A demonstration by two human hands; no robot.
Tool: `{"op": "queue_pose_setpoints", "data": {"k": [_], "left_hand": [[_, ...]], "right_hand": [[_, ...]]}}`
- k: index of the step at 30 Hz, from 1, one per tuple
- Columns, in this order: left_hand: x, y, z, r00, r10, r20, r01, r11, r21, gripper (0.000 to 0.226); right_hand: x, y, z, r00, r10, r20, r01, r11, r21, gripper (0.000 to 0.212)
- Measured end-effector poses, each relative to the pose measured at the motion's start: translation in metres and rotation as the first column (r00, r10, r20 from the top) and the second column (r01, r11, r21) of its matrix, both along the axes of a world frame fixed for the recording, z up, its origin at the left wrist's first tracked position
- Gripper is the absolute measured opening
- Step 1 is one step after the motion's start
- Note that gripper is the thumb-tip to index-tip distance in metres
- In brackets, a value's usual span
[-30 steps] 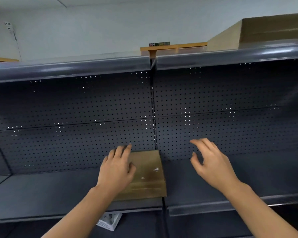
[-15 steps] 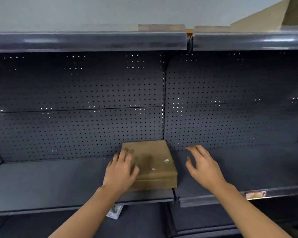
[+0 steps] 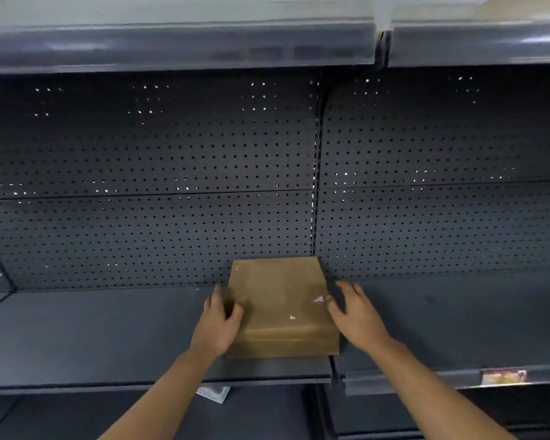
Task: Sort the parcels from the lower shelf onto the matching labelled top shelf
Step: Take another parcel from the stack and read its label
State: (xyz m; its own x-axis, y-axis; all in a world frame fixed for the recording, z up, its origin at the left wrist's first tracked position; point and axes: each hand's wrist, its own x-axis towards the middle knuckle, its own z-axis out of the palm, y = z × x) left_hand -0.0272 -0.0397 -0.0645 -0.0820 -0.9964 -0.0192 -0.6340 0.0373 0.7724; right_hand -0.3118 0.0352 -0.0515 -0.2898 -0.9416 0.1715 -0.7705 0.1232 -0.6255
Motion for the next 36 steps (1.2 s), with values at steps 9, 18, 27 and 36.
{"op": "queue_pose_setpoints", "data": {"k": [9,18,27,36], "left_hand": [[-0.006,0.002,0.016,0.906,0.166,-0.390,-0.011,0.929,0.370,0.071],[-0.018,0.009,0.023,0.802,0.260,-0.538,-0.042,0.922,0.384,0.043],[-0.009,0.031,0.075,0.629,0.349,-0.695,-0.083,0.919,0.386,0.041],[0.004,0.075,0.139,0.595,0.088,-0.799,-0.060,0.996,0.065,0.039]], "right_hand": [[0.017,-0.017,-0.013,0.876,-0.127,0.466,0.050,0.984,0.173,0.067],[0.003,-0.012,-0.012,0.830,-0.070,0.553,-0.010,0.990,0.140,0.035],[-0.021,0.040,0.053,0.741,0.249,0.623,-0.221,0.967,-0.124,0.080],[-0.031,0.073,0.096,0.713,0.501,0.490,-0.363,0.862,-0.352,0.083]]}}
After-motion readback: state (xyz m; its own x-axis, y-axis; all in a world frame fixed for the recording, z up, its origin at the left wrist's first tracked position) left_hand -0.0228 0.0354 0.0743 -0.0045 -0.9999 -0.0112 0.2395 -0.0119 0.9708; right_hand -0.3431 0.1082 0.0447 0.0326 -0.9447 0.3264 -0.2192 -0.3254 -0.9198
